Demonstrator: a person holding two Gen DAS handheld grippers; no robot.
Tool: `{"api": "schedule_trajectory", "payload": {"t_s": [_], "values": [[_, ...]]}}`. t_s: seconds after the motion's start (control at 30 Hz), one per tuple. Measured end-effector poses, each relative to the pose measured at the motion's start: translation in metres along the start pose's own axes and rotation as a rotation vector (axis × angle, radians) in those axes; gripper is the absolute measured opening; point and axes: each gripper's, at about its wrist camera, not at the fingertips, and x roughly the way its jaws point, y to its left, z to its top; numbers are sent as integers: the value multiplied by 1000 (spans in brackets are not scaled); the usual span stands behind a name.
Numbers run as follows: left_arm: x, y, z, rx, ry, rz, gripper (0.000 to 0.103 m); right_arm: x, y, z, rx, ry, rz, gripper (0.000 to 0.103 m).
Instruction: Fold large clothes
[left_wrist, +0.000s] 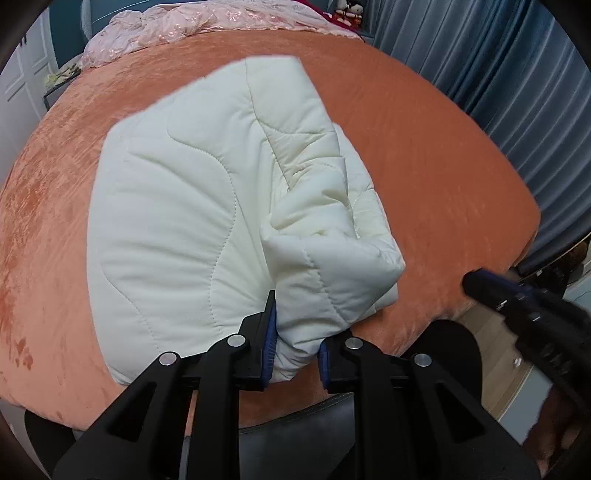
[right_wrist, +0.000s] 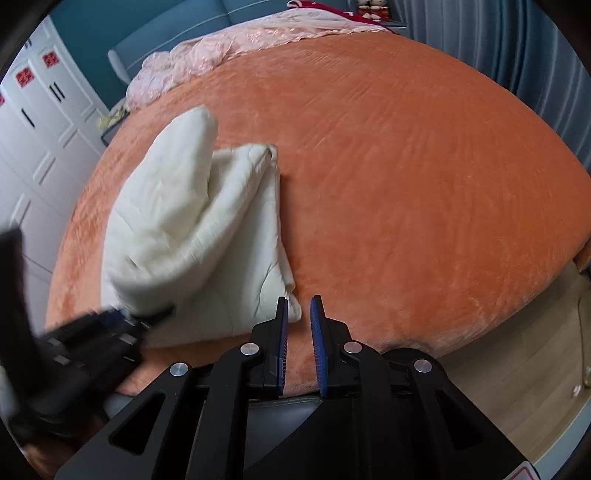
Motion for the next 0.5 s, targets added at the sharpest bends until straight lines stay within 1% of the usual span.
{"api": "schedule_trajectory", "payload": {"t_s": [0.07,0.1,0.13,0.17,0.2,0.23,0.3,0.37,0.4,0.47,0.5], "values": [[-5,-3,-3,1,-4,22,25,-6,2,1,-18,-7,3,15],[-15,-1,-3,-6,-11,6,37,-9,3,3,-27,-10,7,15],[-28,2,-3,-25,-23,-40,55,-12,4,5,-34,-14,17,17],[-41,4,-3,-45,-40,-88,65,-15,8,6,-40,-22,30,22],[-56,9,-4,-68,-65,-114,76,-19,3,5,-42,-32,40,25],[-74,17,-4,-93,-100,-111,77,-21,6,7,-40,-41,55,28],[-98,24,0,-101,-146,-76,77,-22,9,14,-34,-52,96,31],[-110,39,6,-122,-177,9,77,-21,18,21,-27,-55,142,35],[-114,45,7,-138,-185,64,76,-20,25,26,-27,-53,164,37],[-108,64,17,-172,-179,168,75,-16,38,31,-30,-46,197,40],[-104,74,21,-195,-166,199,74,-12,46,33,-35,-41,211,40]]}}
